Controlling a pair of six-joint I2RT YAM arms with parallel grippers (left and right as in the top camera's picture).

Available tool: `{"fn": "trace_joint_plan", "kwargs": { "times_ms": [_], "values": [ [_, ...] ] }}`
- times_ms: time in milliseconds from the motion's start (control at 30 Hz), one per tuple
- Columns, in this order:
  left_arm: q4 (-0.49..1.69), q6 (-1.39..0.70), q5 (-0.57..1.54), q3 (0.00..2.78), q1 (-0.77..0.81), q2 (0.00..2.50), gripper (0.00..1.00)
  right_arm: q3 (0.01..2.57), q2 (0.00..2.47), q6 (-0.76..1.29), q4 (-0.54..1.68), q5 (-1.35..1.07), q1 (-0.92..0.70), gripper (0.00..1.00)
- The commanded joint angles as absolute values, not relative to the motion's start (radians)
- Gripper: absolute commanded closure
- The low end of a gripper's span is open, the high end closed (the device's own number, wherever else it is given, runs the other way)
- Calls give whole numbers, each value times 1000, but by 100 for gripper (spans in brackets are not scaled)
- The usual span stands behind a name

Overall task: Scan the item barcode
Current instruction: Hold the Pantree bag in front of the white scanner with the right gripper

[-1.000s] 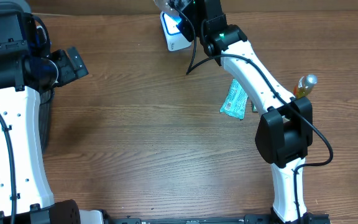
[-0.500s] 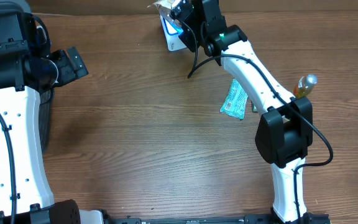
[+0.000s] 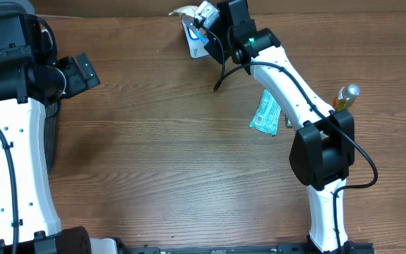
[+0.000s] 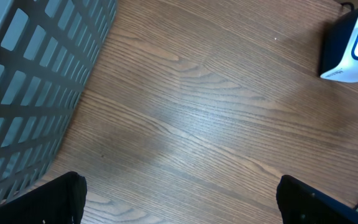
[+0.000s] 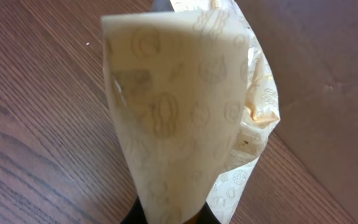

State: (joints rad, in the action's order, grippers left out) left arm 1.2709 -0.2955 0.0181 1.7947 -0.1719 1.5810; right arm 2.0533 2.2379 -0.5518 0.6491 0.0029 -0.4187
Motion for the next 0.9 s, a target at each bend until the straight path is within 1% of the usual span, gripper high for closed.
{"fn": "trace_joint_plan", "kwargs": {
  "times_ms": [0,133,633,867],
  "values": [
    [1271,-284,19,1802,-170,1582,0,2051,2236,-559,659,-13,-421,96],
    [1271,-284,19,1802,-170,1582,0,2029,2236,-604,658,-9,-421,96],
    [1271,-284,19,1802,-170,1582,0,2015,2259,-604,651,0,-432,96],
    [1271,-284,19,1802,-170,1582,0,2015,2267,-603,530,104,-433,96]
  ]
}}
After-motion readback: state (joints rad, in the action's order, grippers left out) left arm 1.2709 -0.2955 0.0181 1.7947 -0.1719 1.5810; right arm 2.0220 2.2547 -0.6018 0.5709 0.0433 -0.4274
